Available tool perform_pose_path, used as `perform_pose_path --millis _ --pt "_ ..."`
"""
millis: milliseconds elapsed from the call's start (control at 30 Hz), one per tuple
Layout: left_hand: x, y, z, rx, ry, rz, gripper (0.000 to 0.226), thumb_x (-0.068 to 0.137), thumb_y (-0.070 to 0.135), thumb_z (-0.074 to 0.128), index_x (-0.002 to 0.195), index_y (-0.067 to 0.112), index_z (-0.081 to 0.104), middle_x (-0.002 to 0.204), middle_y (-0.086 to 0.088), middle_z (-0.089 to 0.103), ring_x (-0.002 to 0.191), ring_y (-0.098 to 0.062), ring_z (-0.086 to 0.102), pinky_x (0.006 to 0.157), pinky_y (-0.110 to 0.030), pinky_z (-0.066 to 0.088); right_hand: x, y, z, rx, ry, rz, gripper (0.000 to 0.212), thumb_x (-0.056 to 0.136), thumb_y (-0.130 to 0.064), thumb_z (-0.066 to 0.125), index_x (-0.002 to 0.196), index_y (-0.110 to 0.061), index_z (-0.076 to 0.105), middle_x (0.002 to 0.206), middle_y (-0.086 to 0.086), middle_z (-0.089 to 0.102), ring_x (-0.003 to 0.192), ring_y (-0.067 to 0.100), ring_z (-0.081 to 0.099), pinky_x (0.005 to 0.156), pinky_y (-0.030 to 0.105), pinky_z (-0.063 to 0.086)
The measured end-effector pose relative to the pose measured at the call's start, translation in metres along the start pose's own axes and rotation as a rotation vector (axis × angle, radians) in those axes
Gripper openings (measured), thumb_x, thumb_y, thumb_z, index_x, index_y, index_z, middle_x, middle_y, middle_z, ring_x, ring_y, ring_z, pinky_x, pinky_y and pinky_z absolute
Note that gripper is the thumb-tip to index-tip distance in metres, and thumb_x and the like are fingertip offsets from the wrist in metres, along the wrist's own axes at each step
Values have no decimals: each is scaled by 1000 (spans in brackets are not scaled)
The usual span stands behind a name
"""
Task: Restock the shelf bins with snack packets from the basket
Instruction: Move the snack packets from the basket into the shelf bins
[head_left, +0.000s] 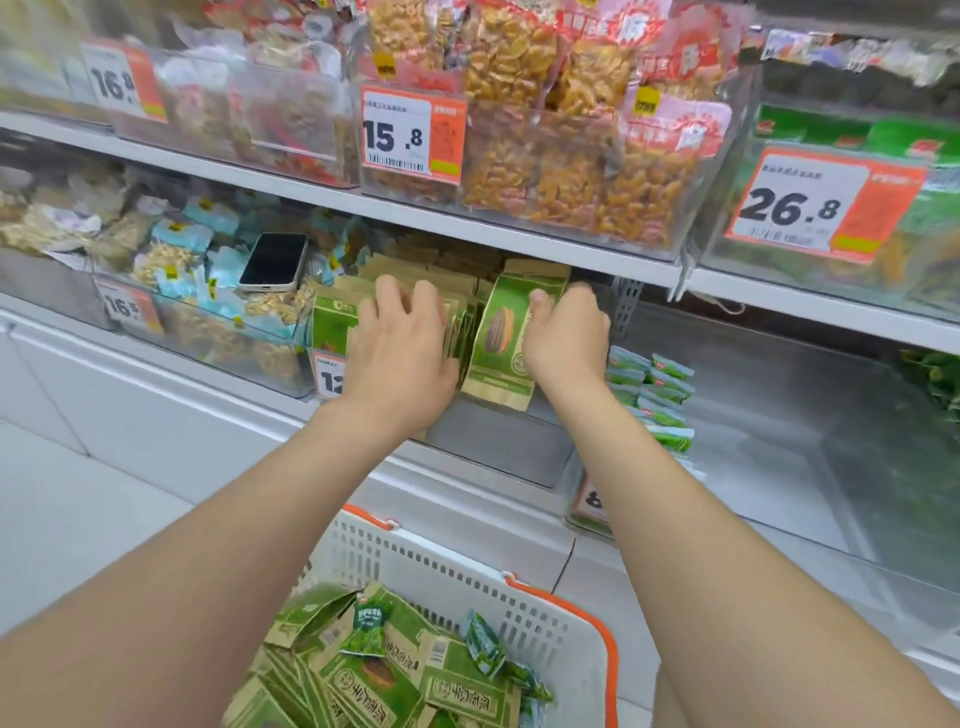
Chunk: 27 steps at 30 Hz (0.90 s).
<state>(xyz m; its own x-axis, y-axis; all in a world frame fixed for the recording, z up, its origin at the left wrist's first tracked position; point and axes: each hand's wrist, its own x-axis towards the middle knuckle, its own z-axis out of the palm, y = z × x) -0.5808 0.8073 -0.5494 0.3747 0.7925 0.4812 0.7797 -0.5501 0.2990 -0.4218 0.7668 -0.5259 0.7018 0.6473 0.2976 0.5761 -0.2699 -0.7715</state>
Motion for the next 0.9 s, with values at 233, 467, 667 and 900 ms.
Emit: perform_pose_path --millis 233,467,667,900 --pt "8 -17 15 28 83 9 57 81 31 84 115 15 41 127 -13 36 107 -35 44 81 -42 44 8 1 27 -99 -11 -34 29 105 -24 57 125 -5 48 117 23 64 112 48 61 77 41 40" --pt "14 -12 23 90 158 74 53 73 11 79 112 16 44 121 -12 39 100 -35 42 77 -46 45 13 6 39 -202 -42 4 18 99 -20 69 110 -7 61 118 20 63 110 43 63 77 37 42" --pt "12 -7 30 125 102 122 57 73 5 69 122 24 48 132 -12 37 107 -37 40 82 -44 36 11 7 43 -76 -14 76 24 96 -15 70 110 -7 53 119 20 64 112 41 63 76 33 39" --pt "5 -7 20 51 139 141 56 72 9 76 119 20 46 127 -11 37 102 -34 41 78 -43 39 -9 5 26 -116 -141 113 53 91 -11 70 131 0 36 130 23 57 119 45 60 87 41 48"
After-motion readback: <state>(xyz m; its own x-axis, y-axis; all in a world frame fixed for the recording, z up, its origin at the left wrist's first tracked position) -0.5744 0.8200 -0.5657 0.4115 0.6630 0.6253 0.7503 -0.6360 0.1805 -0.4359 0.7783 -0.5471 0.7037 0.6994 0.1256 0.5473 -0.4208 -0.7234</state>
